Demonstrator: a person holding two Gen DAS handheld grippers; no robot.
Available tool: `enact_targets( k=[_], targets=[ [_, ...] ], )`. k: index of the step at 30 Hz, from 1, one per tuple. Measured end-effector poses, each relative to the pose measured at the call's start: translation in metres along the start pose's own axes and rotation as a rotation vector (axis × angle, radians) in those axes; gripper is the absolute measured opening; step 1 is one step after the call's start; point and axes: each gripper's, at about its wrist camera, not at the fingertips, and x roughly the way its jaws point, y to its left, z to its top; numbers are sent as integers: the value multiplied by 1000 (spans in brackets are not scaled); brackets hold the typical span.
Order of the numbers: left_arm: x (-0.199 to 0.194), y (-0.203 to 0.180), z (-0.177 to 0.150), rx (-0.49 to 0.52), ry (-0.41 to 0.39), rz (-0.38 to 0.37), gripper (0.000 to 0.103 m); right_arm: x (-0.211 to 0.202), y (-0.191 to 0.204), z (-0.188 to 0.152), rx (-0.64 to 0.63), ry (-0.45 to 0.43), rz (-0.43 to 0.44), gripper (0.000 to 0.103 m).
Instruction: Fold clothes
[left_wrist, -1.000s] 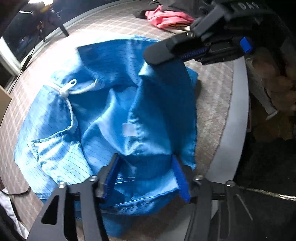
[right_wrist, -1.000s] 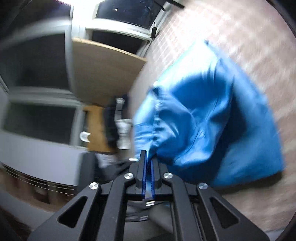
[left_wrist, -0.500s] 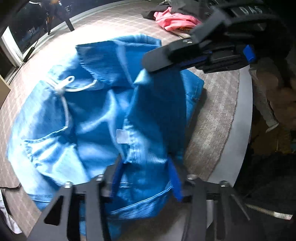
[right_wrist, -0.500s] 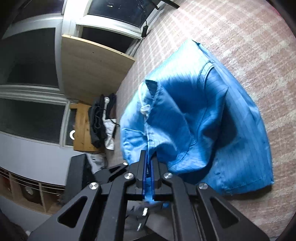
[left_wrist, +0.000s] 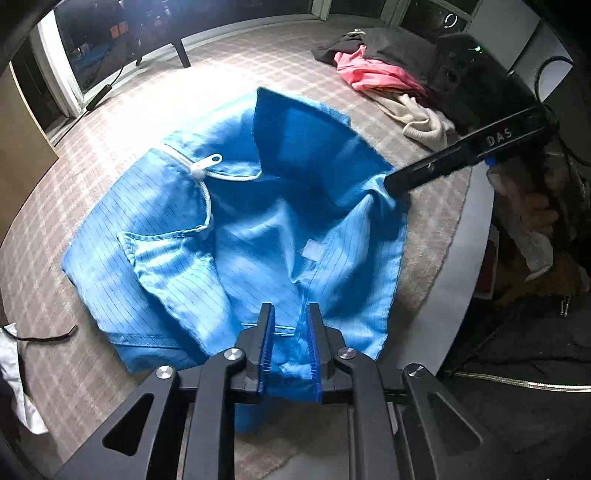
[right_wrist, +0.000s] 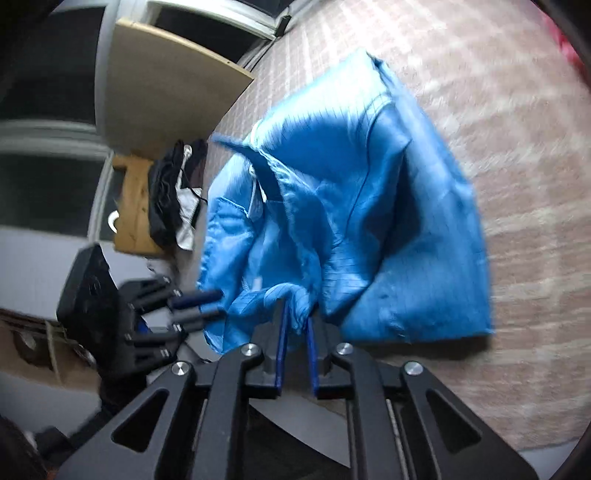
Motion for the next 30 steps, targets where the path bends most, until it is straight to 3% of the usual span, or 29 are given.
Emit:
enact_targets(
  k=[1, 3, 7, 9, 11, 12, 13, 17, 19, 20, 25, 29, 30],
  targets=[
    [-5, -7, 2, 12, -14, 3, 48, -7, 5, 2, -33, -3, -23, 16],
    [7, -35, 8, 65, -40, -3, 68, -17, 14, 6, -92, -11, -60, 28],
    [34, -60, 30, 155, -22, 33, 69, -17, 28, 20, -189, 12, -127, 29],
    [51, -59, 41, 146, 5, 20, 62, -12, 34, 30, -231, 20, -172, 34],
    [65, -57, 47, 134, 32, 7, 33, -7, 34, 43, -254, 21, -197, 37],
    [70, -55, 49, 129, 43, 8, 13, -2, 35, 50, -256, 25, -200, 38],
    [73, -53, 49, 121, 48, 16, 4, 3, 36, 57, -258, 30, -192, 38],
    [59, -46, 45, 65, 1, 14, 2, 29, 32, 80, -259, 56, -148, 38],
    [43, -44, 41, 51, -36, 38, 1, 38, 23, 85, -235, 83, -120, 21],
    [34, -43, 38, 46, -55, 50, 1, 39, 18, 86, -210, 97, -85, 2],
    [7, -41, 19, -14, -118, 62, 1, 13, -16, 87, -38, 9, 177, 2],
    [21, -46, 10, -37, -93, 54, 1, 17, -45, 86, 93, 0, 283, 2],
    [26, -49, 10, -29, -78, 54, 1, 24, -49, 86, 110, 38, 255, 4]
  ],
)
